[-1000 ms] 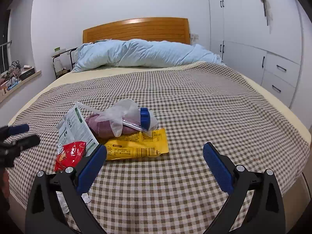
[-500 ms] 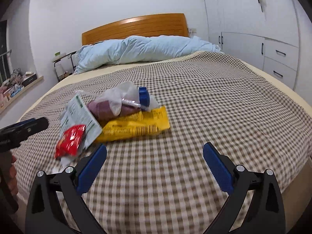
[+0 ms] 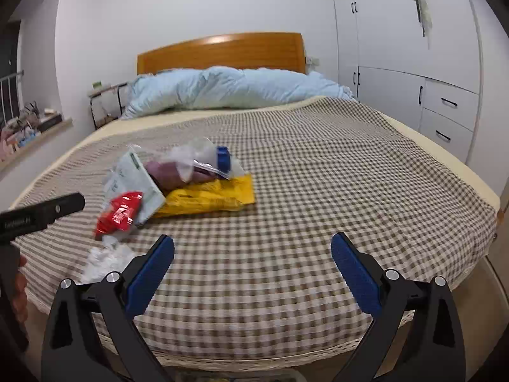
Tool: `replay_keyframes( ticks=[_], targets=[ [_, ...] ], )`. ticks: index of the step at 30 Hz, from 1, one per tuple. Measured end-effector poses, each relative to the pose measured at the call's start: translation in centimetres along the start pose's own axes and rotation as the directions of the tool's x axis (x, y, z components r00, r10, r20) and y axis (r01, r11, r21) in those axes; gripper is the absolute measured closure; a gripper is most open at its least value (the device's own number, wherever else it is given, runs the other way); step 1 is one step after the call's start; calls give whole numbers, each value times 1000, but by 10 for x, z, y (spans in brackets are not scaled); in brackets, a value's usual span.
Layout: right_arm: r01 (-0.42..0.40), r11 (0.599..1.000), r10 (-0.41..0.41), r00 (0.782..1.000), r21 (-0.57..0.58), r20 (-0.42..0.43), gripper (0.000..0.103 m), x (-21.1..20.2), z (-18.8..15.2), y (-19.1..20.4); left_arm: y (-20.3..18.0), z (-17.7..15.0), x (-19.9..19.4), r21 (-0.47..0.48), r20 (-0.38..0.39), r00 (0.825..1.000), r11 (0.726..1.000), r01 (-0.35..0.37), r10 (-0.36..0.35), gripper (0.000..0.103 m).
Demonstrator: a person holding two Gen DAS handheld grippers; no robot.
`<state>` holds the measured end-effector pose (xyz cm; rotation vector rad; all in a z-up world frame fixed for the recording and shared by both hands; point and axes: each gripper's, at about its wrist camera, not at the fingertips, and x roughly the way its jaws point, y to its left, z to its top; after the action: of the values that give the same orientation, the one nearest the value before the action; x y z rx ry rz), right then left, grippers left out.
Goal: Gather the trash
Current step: 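Raise both open tools from the bin back over the bed, then grasp the crumpled white tissue with the left tool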
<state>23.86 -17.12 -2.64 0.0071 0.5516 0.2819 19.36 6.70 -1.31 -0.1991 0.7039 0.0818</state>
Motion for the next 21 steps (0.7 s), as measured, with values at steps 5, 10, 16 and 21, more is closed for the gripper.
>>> replay_keyframes(
  ticks=[5, 10, 16, 21],
  targets=[
    [3, 1000, -2, 1000, -5, 28, 8, -29, -7, 17, -2, -15, -22, -13, -12, 997, 997, -74, 73, 7],
    [99, 995, -97, 993, -20, 63, 8, -49, 2, 31, -6, -32, -7, -11, -61, 993, 995, -102, 102, 7],
    [150, 987, -145, 986, -57, 81, 8, -41, 0, 27, -12, -47, 16, 10, -72, 989, 992, -126, 126, 7],
    [97, 995, -95, 994, -28, 51, 8, -11, -15, 9, -24, -49, 30, 77, -58, 981, 981, -180, 184, 8]
  ],
)
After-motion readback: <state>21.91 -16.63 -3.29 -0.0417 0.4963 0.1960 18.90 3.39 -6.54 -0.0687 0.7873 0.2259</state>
